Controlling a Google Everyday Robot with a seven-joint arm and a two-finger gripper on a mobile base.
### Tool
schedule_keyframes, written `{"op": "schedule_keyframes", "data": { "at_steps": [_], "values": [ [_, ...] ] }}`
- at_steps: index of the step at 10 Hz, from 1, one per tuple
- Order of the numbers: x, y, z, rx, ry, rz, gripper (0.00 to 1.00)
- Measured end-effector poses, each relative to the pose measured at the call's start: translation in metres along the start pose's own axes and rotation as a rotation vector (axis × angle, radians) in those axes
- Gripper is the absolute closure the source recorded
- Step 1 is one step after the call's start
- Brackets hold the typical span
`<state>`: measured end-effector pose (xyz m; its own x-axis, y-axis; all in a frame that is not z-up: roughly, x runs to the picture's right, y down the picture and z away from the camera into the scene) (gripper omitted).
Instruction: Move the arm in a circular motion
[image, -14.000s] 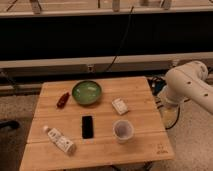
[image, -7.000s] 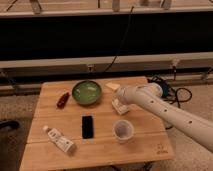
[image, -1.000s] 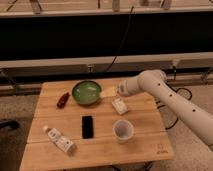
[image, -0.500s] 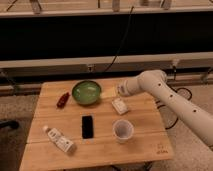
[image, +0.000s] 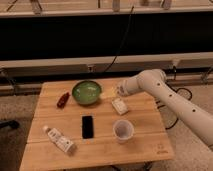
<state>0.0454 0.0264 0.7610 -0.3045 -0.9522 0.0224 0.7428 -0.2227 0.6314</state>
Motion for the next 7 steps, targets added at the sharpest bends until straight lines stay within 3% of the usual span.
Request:
{"op": "schedule_keyframes", "data": {
  "at_steps": [7],
  "values": [
    [-0.0027,0.0053,-0.0038,-0.006,0.005,-0.093,0.20]
  ]
}}
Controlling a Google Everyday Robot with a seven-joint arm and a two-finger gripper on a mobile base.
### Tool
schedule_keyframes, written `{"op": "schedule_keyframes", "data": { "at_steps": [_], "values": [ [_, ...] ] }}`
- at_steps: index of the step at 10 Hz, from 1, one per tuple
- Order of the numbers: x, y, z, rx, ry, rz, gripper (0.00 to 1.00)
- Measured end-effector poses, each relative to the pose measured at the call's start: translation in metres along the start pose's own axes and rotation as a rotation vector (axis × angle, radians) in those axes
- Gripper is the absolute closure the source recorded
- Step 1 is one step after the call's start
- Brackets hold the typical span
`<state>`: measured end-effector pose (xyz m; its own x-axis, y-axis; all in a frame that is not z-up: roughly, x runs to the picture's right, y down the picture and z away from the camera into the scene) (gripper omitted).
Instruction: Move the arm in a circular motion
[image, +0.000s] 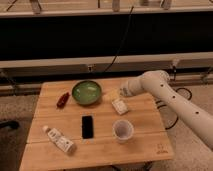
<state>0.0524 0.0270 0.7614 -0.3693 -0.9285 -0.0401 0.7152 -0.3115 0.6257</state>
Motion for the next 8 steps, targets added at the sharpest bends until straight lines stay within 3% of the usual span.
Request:
{"op": "schedule_keyframes", "data": {
  "at_steps": [4,8],
  "values": [
    [0.007,-0.006,0.006,-0.007,0.000,-0.064,0.20],
    [0.002,0.005,-0.001,-0.010,0.005,-0.108,0.20]
  ]
}}
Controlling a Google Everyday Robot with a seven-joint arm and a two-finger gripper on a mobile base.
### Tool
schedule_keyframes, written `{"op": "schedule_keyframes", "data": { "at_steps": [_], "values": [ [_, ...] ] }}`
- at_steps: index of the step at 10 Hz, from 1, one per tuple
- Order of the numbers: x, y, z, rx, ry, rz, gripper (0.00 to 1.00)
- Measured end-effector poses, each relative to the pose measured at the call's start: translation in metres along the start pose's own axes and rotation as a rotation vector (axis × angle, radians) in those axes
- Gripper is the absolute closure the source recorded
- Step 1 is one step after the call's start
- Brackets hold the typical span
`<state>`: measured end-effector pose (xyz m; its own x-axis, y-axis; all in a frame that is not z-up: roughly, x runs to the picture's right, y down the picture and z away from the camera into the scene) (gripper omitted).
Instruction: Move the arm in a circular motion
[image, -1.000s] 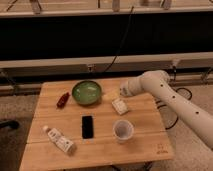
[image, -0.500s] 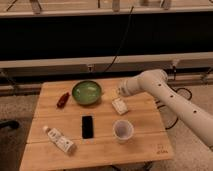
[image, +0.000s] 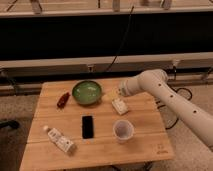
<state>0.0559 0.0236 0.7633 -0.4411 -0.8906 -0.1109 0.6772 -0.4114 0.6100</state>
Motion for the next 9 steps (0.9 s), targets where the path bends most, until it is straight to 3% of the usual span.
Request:
{"op": "schedule_keyframes", "data": {
  "at_steps": [9],
  "values": [
    [0.007,-0.001,0.006,-0.012,0.003,-0.111,0.20]
  ]
}}
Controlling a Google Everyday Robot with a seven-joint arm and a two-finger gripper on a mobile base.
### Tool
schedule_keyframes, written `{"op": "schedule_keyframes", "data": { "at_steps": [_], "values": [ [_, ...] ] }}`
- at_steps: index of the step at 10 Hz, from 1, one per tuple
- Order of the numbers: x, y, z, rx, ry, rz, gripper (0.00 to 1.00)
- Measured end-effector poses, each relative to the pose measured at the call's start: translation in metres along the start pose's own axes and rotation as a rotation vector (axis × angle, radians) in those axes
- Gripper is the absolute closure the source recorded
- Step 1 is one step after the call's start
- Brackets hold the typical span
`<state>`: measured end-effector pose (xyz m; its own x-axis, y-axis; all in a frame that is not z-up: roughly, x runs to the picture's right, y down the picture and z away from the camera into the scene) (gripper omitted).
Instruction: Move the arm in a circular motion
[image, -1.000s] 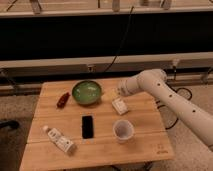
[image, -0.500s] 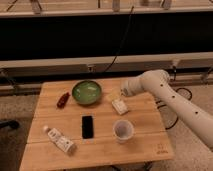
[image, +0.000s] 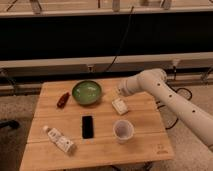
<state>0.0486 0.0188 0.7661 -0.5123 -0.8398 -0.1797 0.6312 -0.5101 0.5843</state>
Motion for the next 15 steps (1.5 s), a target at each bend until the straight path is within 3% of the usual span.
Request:
{"op": "schedule_keyframes", "data": {
  "at_steps": [4,10,15],
  "values": [
    [-0.006,0.007,-0.006,-0.007,0.007,-0.045,0.20],
    [0.005,0.002,0.003,-0.007,0.011,-0.101,0.20],
    [-0.005,0.009,-0.004,-0.011,0.017,-0.172,0.20]
  ]
}}
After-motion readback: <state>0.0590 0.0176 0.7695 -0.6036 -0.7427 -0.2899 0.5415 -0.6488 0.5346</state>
